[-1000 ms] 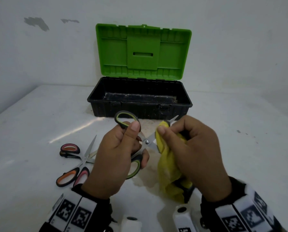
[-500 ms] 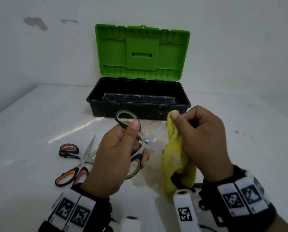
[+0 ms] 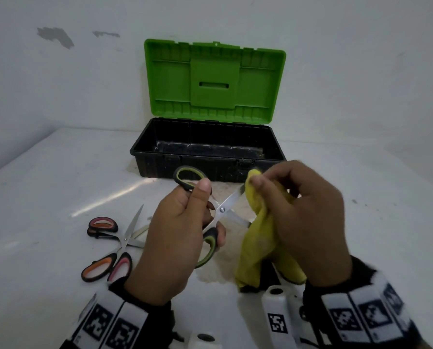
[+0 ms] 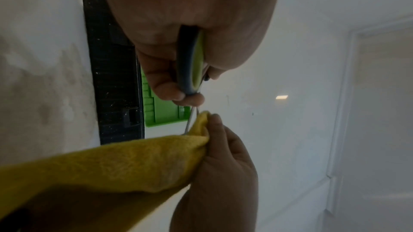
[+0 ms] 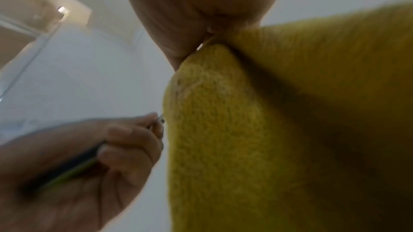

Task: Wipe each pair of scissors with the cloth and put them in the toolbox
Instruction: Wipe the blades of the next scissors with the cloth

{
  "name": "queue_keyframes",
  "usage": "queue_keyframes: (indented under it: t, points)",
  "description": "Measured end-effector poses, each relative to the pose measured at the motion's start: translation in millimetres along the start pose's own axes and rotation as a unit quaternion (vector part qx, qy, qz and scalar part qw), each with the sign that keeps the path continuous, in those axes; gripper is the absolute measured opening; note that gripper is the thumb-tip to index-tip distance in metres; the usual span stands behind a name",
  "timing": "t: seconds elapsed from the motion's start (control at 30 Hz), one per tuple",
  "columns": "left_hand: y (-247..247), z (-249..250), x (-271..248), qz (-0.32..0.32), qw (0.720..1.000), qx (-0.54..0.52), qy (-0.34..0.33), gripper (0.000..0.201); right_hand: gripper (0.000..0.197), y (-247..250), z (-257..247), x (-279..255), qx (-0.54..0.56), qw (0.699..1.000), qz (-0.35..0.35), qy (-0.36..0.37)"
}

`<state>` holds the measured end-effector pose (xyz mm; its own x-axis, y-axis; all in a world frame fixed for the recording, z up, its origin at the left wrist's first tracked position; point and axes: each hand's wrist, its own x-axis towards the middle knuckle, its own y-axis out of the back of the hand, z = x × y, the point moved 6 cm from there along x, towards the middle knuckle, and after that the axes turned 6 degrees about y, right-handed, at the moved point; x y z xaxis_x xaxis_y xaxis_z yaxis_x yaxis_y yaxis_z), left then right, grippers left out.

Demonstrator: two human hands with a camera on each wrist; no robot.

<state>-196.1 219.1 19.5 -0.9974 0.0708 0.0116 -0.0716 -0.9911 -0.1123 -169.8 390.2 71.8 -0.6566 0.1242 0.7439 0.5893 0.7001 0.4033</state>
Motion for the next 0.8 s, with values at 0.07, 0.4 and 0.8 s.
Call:
queue_keyframes:
  t: [0.07,0.4,0.8]
  points:
    - [0.2,-0.3,0.0,0.0,1.0,-0.006,0.009,0.052,0.006,-9.7,-7.7,-6.4,-0.031,0.996,-0.035,0.071]
    - [10.3,2.3,6.4,0.014,0.998,-0.025,0.055,0.041,0.033,-24.7,-16.1,-24.0,-0.041,0.98,-0.126,0.147]
    - [11.5,-2.8,7.9,-0.026,0.995,0.019,0.094,0.042,0.027,-26.2,-32.0,-30.1,-0.127,0.938,-0.155,0.284]
